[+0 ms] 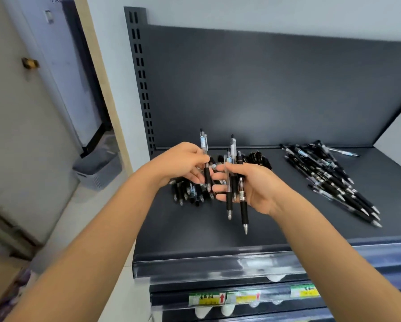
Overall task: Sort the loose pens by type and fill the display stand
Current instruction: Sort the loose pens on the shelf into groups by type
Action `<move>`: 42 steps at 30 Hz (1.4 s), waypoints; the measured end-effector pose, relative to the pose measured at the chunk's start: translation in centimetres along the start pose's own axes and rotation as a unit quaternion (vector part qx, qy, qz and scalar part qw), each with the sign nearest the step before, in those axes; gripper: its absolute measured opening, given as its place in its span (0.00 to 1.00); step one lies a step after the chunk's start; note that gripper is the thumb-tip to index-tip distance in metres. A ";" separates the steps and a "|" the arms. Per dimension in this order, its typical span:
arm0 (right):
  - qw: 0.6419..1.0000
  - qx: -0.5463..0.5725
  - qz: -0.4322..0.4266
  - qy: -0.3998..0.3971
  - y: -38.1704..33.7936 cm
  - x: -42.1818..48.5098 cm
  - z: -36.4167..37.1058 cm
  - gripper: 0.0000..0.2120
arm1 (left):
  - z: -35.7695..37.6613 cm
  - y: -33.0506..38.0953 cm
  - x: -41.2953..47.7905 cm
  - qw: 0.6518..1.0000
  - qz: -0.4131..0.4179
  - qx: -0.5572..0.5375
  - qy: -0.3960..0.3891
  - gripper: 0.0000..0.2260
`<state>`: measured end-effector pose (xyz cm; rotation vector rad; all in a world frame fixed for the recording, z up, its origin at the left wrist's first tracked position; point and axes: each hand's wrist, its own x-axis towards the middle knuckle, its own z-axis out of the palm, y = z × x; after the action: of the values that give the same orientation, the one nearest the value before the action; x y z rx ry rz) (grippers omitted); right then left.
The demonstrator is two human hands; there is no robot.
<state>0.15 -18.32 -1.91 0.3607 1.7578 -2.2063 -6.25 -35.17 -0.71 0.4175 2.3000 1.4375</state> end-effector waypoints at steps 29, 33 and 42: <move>1.000 -0.019 0.013 0.004 -0.2 3.7 -1.5 0.09 | -0.3 -3.3 3.1 0.921 -0.091 0.367 0.098 0.25; 1.000 -0.015 0.024 0.007 -0.2 4.2 -1.2 0.08 | -1.0 -4.0 2.9 0.915 -0.076 0.381 0.109 0.27; 0.998 -0.061 0.007 0.023 0.1 4.5 -0.1 0.08 | -2.3 -5.8 2.7 0.930 -0.050 0.350 0.102 0.26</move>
<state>-3.98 -18.59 -3.69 0.3981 1.8961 -2.0848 -9.96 -38.26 -5.48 0.3442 2.9181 0.5862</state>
